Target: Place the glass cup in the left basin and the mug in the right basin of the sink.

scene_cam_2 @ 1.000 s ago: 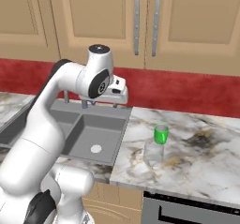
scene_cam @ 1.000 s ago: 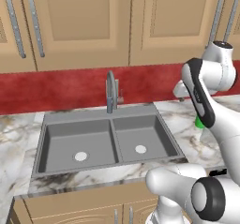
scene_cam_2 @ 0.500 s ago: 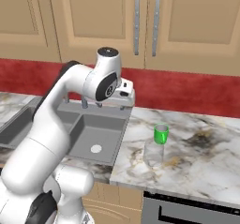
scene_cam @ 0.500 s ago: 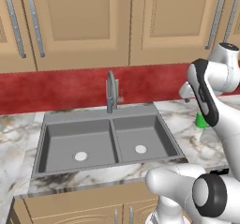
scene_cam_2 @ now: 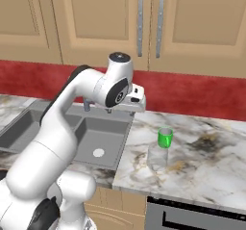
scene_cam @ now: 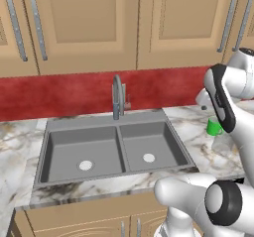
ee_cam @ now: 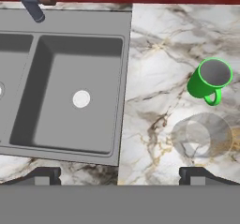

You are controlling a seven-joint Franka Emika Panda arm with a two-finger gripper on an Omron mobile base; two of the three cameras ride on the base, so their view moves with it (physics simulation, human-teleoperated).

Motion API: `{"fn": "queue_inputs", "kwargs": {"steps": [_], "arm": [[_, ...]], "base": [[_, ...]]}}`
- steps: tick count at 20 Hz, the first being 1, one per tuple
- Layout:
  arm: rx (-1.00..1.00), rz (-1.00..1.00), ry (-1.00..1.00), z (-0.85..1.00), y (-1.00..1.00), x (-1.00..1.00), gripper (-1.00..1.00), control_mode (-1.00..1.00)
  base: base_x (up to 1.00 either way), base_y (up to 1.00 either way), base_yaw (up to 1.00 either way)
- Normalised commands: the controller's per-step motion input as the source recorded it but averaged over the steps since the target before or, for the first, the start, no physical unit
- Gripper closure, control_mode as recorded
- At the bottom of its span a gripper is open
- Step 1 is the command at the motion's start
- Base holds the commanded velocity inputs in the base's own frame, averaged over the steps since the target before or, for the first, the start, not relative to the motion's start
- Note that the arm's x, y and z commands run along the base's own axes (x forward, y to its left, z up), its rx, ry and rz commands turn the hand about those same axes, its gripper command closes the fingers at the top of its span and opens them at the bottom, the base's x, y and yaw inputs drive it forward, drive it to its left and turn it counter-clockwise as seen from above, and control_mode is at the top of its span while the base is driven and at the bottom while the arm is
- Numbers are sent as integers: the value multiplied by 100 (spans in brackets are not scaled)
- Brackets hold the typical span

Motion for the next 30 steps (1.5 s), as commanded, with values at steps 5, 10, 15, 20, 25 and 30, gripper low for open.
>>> {"fn": "queue_inputs", "kwargs": {"steps": [5,10,15,20,25,30], "arm": [[0,0,5,-7,-18,0,-100,-100],[0,-2,5,-6,-8,-3,-100,-100],[0,-3,6,-7,-8,0,-100,-100],[0,0,4,-13,-15,0,-100,-100],[0,0,0,-17,-19,-5,-100,-100],[0,0,0,-11,-12,-1,-100,-100]], "base": [[0,0,0],[0,0,0],[0,0,0],[0,0,0],[0,0,0],[0,0,0]]}}
